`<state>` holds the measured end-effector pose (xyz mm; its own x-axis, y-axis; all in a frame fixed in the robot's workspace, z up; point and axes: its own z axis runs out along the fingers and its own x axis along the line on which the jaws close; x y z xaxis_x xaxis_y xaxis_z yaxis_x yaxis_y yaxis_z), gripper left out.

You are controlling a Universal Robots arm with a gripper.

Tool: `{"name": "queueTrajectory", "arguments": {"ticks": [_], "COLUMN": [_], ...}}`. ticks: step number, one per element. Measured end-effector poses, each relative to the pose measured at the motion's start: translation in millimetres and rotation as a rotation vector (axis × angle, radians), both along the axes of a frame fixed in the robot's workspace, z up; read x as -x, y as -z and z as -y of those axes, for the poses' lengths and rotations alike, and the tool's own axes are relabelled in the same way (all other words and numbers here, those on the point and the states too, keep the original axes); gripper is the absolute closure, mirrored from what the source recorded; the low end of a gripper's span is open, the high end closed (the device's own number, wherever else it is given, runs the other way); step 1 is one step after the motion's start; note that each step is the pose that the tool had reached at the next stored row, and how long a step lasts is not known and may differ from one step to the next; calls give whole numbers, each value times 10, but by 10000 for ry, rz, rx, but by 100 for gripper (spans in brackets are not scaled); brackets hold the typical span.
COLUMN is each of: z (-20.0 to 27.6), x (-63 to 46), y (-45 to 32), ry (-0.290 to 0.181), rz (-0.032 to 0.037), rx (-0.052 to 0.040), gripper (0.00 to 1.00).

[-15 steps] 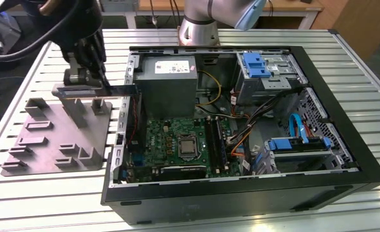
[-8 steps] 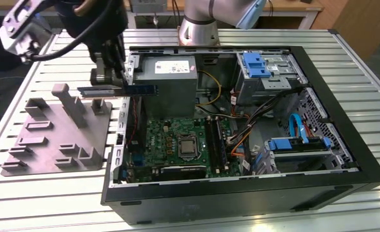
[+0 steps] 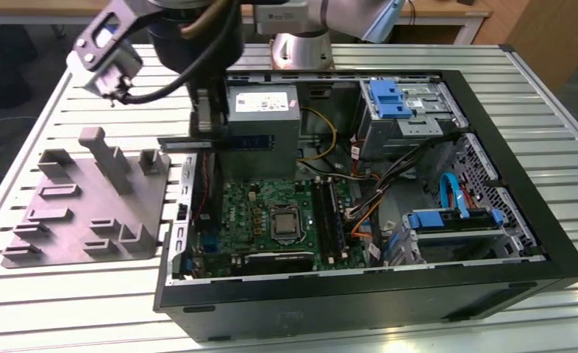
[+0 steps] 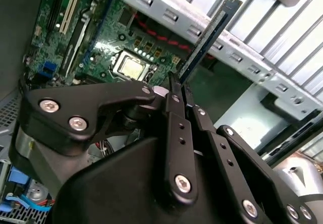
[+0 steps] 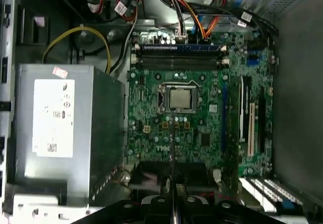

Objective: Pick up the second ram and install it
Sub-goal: 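Pick up the second ram and move it above second insertion slot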

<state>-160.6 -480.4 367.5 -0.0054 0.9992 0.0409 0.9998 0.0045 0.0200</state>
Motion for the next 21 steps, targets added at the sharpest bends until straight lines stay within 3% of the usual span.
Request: {"name": "queueTrajectory", "arguments": {"ticks": [10,16,17,21], "z": [0,0,0,1], "x": [-456,-730,-895,-967], "y": [64,169,250,324], "ry": [0,0,0,0], "rz": [-10,-29,-30,-30], "rx": [2,0,1,1], "gripper": [86,86,86,86]}}
